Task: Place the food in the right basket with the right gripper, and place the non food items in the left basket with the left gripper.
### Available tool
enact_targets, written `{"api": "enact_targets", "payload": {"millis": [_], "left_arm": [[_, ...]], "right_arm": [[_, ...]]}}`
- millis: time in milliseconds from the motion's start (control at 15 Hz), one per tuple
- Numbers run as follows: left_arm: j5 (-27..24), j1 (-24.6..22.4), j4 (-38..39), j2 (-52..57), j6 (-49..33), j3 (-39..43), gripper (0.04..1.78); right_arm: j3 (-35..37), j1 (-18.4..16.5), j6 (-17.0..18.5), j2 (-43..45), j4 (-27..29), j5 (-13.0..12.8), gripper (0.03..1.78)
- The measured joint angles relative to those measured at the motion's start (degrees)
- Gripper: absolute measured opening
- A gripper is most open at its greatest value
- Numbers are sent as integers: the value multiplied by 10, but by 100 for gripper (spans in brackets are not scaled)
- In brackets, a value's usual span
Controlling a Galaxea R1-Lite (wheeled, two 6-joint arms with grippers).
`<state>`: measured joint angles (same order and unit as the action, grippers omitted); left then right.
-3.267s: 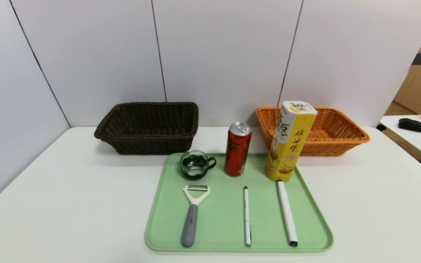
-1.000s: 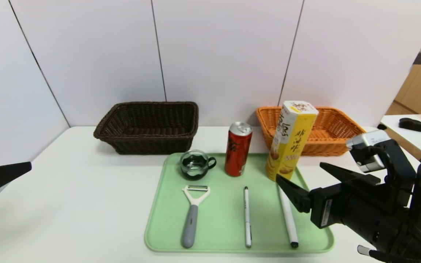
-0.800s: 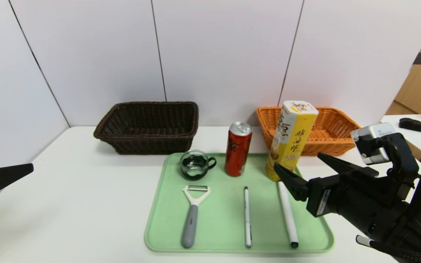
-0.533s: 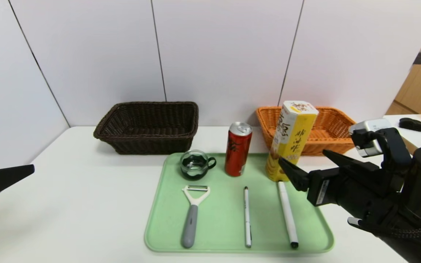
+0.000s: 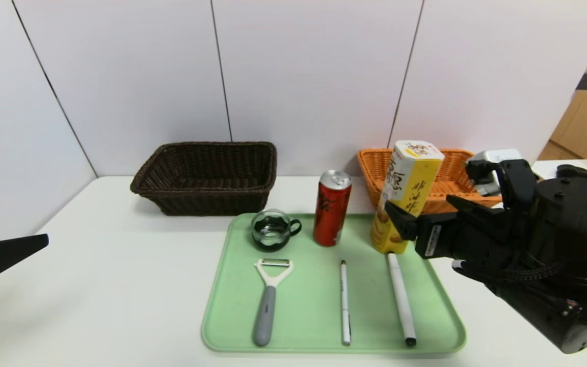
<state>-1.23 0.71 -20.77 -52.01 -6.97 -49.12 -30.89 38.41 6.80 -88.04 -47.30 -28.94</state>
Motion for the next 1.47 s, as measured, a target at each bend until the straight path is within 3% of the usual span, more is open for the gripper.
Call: {"api": "enact_targets", "payload": {"millis": [267, 1467], "left_arm": [[0, 0, 0, 2, 0, 1, 169], [-3, 1, 1, 2, 1, 13, 169]], "right_arm": [[-26, -9, 0, -36, 0, -14, 171], [-76, -58, 2, -123, -34, -15, 171]]}}
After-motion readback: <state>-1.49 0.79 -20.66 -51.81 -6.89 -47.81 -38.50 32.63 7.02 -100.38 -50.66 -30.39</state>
